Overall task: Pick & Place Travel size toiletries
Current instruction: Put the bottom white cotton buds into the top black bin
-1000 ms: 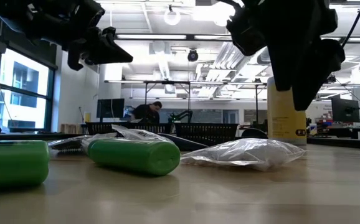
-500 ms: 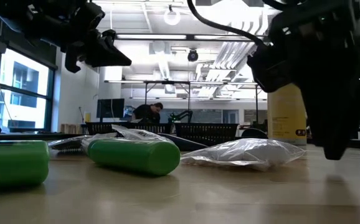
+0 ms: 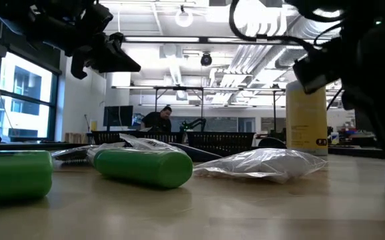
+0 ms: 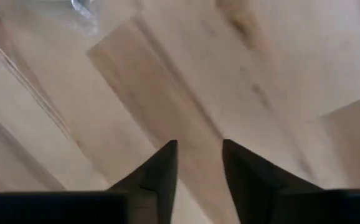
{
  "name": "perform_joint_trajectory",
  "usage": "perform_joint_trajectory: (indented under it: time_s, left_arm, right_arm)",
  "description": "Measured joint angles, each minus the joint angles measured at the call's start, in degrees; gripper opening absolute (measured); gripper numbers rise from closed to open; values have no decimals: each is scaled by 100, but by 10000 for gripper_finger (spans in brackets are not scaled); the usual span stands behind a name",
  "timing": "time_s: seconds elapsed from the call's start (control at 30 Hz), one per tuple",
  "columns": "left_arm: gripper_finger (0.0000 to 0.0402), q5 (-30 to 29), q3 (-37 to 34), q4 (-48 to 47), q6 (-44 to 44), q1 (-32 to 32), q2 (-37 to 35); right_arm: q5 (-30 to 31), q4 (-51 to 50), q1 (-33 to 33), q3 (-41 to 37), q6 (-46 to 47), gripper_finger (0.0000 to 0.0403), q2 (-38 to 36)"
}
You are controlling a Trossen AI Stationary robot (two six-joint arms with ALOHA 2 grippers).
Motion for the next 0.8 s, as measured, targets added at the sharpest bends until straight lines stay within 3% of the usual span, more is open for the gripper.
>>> perform_joint_trajectory:
  time_s: [0.13, 0.37, 0.7, 0.8]
  left_arm:
    - [0, -60, 0, 11, 0, 0, 0]
    - [0, -117, 0, 38, -1, 0, 0]
    - [0, -132, 0, 39, -2, 0, 0]
    - [0, -132, 0, 42, -2, 0, 0]
  right_arm:
    - [302, 406, -2, -377, -24, 63, -382]
    - [619, 2201, -2, -1717, 567, 9, -1209]
    - [1357, 4937, -54, -2850, 1185, 6, -1848]
    - [1683, 4968, -92, -2949, 1670, 8, -1836]
